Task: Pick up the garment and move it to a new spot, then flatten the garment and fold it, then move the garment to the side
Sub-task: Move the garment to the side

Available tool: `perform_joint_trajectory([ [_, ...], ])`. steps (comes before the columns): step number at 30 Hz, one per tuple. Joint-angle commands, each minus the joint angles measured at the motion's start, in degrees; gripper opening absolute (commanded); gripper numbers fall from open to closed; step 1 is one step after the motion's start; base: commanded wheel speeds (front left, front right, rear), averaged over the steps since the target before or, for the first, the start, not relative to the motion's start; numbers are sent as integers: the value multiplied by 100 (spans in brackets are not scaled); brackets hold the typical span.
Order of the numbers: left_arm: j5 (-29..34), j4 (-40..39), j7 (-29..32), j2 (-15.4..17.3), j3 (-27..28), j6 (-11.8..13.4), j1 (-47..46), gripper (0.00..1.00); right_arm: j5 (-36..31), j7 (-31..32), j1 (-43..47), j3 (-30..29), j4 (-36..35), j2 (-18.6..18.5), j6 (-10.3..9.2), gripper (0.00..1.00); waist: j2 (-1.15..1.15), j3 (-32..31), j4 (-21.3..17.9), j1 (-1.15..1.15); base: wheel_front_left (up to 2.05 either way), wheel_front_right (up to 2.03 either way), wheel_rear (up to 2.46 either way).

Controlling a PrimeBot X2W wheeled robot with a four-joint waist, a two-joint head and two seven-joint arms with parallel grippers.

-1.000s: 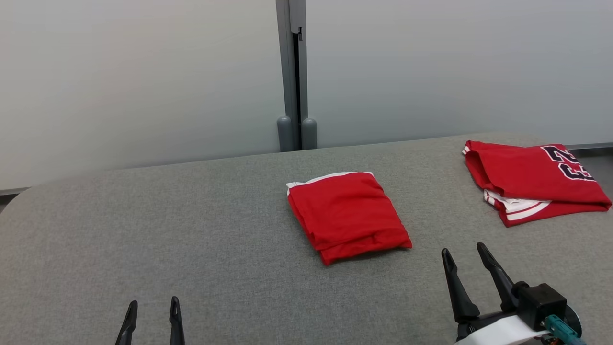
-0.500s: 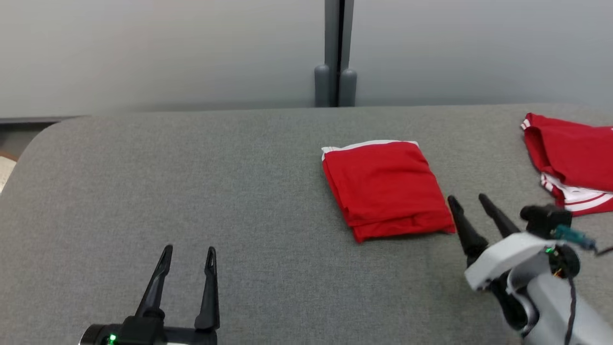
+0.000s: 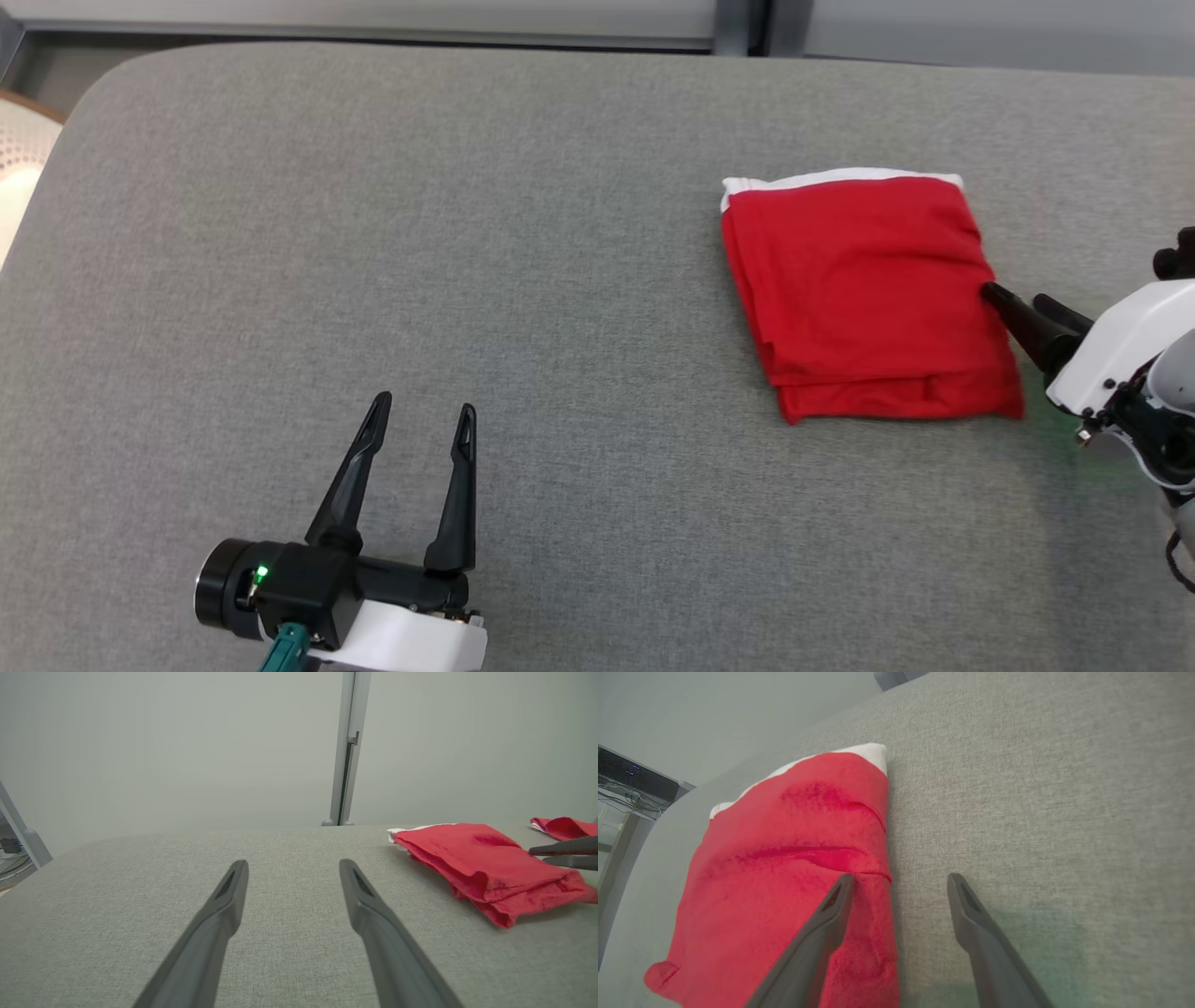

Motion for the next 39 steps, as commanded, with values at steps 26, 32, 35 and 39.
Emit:
perform_joint_trajectory([
  [26,340,-256,-5,19,178,-373,-386,100,-715,-945,-1178,1399,-376,-1533,-2,0,0,480,-754,0,0,0,0],
  [32,408,-390,-5,20,300,-535,-525,100,-1109,-1146,-1431,1392,-355,-2048,-2,0,0,745,-1032,0,0,0,0],
  [35,437,-475,-6,20,325,-623,-647,100,-1361,-1271,-1567,1336,-254,-2251,-3,0,0,925,-1111,0,0,0,0],
  [39,334,-448,-5,21,330,-774,-748,100,-1827,-1319,-1774,1341,-42,-2403,-3,0,0,1165,-1185,0,0,0,0],
])
